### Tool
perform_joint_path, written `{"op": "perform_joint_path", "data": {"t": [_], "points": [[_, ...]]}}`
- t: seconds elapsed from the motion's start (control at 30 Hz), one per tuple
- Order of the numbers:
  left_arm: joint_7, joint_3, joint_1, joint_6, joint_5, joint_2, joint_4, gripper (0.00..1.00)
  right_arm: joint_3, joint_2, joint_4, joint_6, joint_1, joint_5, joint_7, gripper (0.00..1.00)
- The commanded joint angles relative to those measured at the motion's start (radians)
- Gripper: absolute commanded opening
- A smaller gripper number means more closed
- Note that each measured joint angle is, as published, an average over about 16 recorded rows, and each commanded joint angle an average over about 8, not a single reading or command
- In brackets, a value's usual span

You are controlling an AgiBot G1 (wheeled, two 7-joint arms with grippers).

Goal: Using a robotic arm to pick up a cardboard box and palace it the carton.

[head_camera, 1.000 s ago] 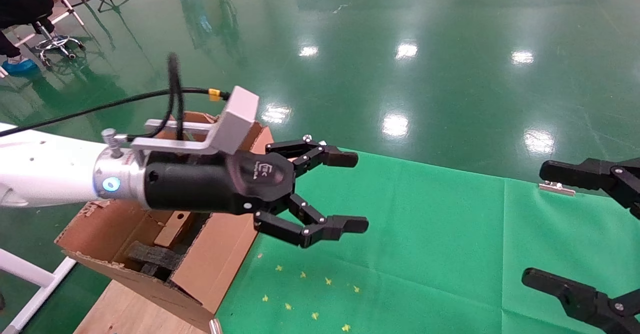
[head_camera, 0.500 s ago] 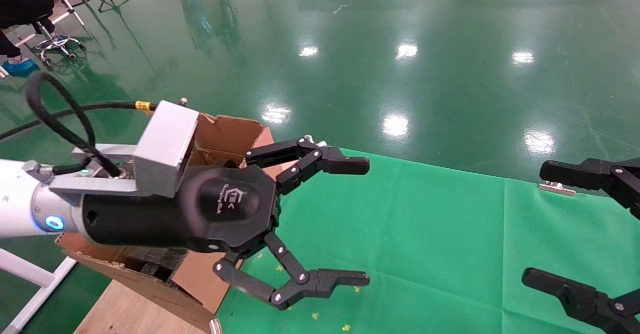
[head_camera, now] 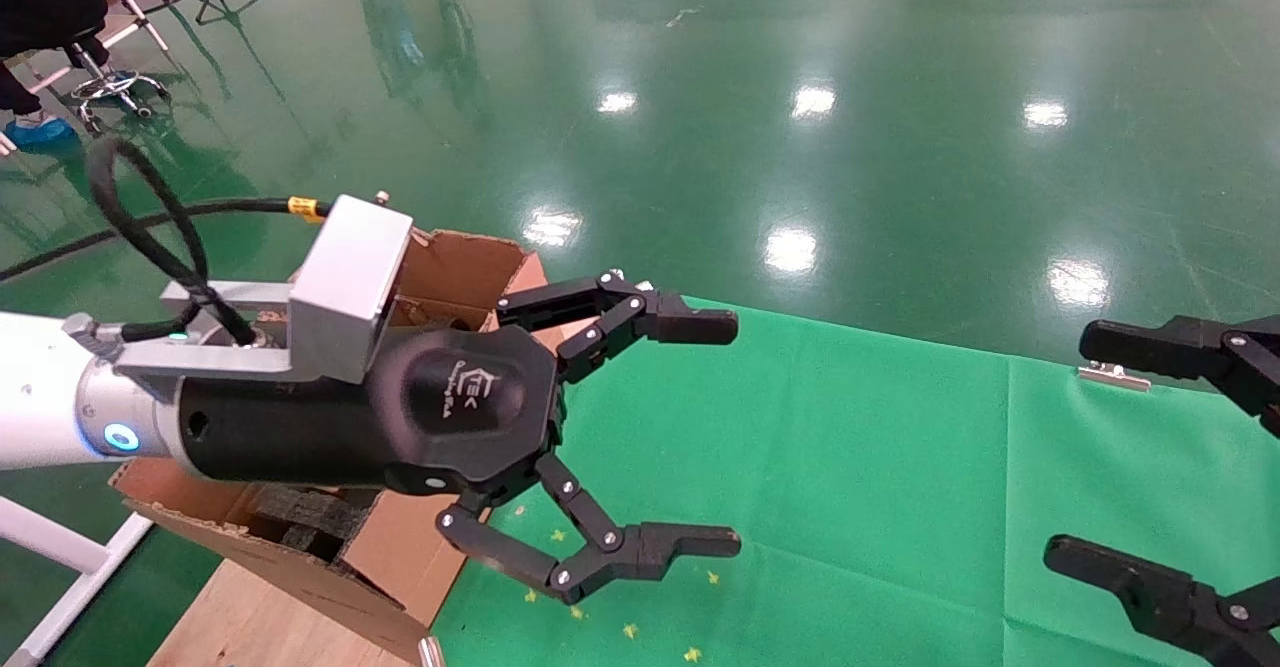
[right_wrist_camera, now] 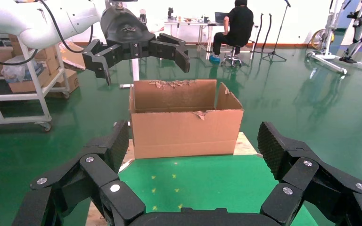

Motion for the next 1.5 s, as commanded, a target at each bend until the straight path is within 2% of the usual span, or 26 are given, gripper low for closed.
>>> {"op": "perform_joint_path", "data": {"t": [0.03, 1.5], "points": [[-0.001, 0.003, -0.002, -0.001, 0.001, 0.000, 0.003, 1.00, 0.000, 0.000, 0.000, 0.000, 0.000, 0.000, 0.000, 1.00], [-0.003, 0.015, -0.012, -0.003, 0.007, 0.003, 0.013, 1.00, 0.000, 0.000, 0.000, 0.000, 0.000, 0.000, 0.000, 1.00]]}}
